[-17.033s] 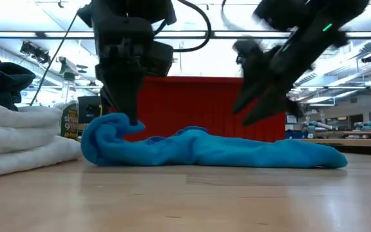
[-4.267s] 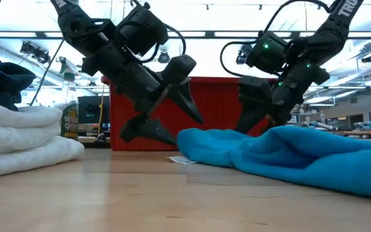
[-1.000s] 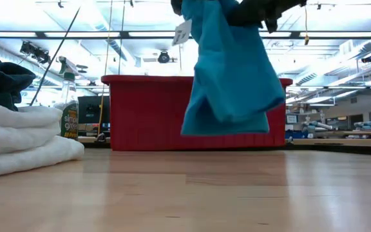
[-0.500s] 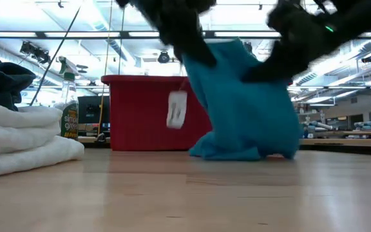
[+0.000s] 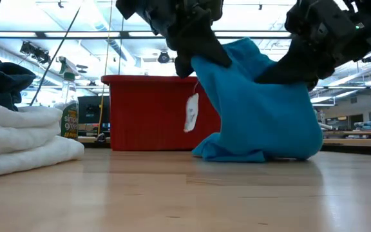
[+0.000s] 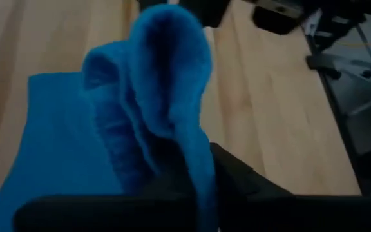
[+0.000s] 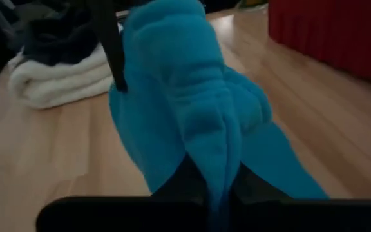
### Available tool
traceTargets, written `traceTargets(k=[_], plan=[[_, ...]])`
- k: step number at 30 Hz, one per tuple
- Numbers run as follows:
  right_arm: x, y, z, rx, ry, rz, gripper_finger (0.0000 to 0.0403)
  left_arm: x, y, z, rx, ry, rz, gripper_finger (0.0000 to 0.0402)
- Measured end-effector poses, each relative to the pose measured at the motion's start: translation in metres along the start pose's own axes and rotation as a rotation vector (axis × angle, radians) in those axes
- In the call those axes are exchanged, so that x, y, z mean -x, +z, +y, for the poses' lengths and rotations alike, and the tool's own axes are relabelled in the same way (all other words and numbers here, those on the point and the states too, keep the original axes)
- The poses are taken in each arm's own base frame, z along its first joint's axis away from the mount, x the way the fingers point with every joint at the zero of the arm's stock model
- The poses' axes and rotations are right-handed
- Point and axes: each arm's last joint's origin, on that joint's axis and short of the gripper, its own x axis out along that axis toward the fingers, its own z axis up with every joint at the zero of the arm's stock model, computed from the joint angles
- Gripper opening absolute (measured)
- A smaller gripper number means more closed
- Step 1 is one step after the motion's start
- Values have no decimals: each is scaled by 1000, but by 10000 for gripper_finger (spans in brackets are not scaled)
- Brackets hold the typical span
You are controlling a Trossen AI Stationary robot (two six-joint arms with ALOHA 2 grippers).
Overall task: Fold laundry
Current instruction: Fold the light blue shorts
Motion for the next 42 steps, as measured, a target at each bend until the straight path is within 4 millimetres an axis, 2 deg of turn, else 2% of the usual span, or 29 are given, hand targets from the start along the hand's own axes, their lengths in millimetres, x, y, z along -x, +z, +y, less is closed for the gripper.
traceTargets(k=[12,16,20,26,35,38,42], plan=[[8,22,-8,35,-48,-112,13,19,12,27,69,68,-54,227],[10,28,-12,44,-57,-132,13,20,12,29,73,74,-55,268],[13,34,-15,54,-55,-150,13,20,12,29,76,73,-57,292],[15,38,-21,61,25,-144,13,20,14,28,96,70,-70,307],[16,44,-24,87,127,-157,13,5,6,34,94,72,-69,299],[16,45,-23,85,131,-162,13,3,7,34,79,69,-86,282],[15,46,-25,131,79,-180,14,3,6,35,38,77,-77,228]])
